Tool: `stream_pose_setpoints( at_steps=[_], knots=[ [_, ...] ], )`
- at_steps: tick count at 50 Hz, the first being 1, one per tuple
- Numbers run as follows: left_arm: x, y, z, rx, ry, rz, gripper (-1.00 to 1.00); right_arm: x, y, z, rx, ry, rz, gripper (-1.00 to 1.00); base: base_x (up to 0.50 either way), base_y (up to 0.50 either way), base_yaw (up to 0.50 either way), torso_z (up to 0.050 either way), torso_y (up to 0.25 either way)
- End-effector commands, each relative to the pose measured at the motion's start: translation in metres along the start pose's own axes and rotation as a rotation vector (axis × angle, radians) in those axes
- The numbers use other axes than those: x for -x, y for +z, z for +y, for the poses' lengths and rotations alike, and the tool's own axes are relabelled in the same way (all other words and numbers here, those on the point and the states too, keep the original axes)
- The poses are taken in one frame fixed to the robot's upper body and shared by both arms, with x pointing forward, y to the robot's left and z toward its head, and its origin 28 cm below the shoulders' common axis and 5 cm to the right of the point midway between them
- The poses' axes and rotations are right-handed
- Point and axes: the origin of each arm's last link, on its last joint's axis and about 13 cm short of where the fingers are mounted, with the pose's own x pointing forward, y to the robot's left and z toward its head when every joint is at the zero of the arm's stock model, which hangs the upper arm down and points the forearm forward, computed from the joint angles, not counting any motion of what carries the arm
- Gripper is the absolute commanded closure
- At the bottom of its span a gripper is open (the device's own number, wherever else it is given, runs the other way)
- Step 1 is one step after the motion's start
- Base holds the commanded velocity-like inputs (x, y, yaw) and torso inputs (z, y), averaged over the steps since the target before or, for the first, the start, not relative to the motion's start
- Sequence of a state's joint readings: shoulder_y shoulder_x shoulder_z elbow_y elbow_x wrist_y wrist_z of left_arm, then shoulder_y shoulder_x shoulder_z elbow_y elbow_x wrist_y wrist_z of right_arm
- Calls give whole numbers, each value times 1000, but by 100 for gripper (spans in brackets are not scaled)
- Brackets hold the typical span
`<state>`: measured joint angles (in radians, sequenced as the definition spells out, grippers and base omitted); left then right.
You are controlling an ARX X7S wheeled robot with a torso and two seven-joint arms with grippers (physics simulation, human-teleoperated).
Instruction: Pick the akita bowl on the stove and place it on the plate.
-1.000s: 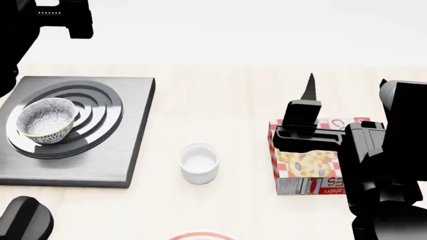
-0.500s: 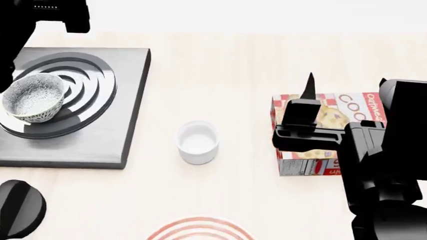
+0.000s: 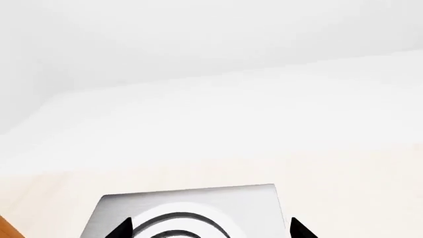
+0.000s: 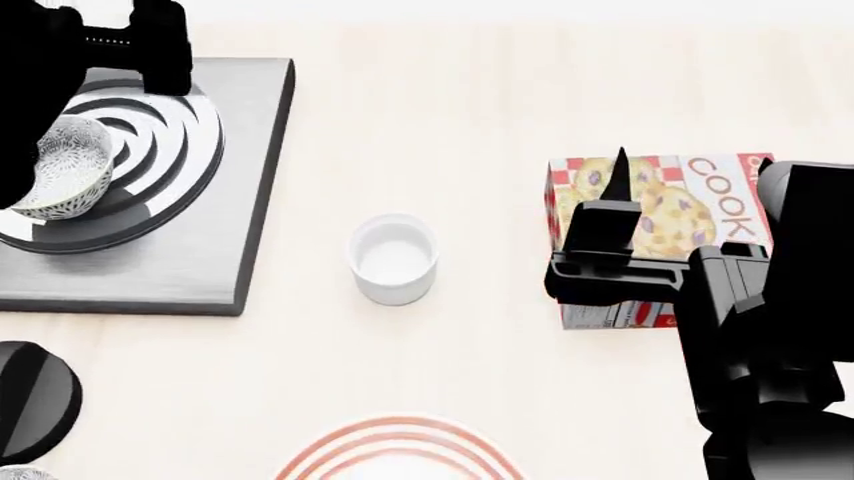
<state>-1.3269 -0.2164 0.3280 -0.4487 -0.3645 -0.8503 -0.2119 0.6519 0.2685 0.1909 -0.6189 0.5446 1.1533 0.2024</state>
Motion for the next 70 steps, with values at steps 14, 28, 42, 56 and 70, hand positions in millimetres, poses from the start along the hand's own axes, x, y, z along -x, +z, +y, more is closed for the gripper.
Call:
stream_pose_setpoints(
  at_steps=[14,28,42,56,70],
  knots=[
    [5,-23,-4,-252,76,163,-100,1,0,1,1,0,2,-100,0,0,0,0,0],
    [5,-31,-2,-330,105,165,-100,0,-1,0,1,0,3,-100,0,0,0,0,0],
    [5,-40,-1,-360,113,172,-100,0,0,1,0,4,5,-100,0,0,0,0,0],
    [4,-48,1,-387,124,183,-100,1,-1,1,0,7,8,-100,0,0,0,0,0],
    [6,-59,2,-389,125,221,-100,0,-2,0,0,6,8,-100,0,0,0,0,0]
  ],
)
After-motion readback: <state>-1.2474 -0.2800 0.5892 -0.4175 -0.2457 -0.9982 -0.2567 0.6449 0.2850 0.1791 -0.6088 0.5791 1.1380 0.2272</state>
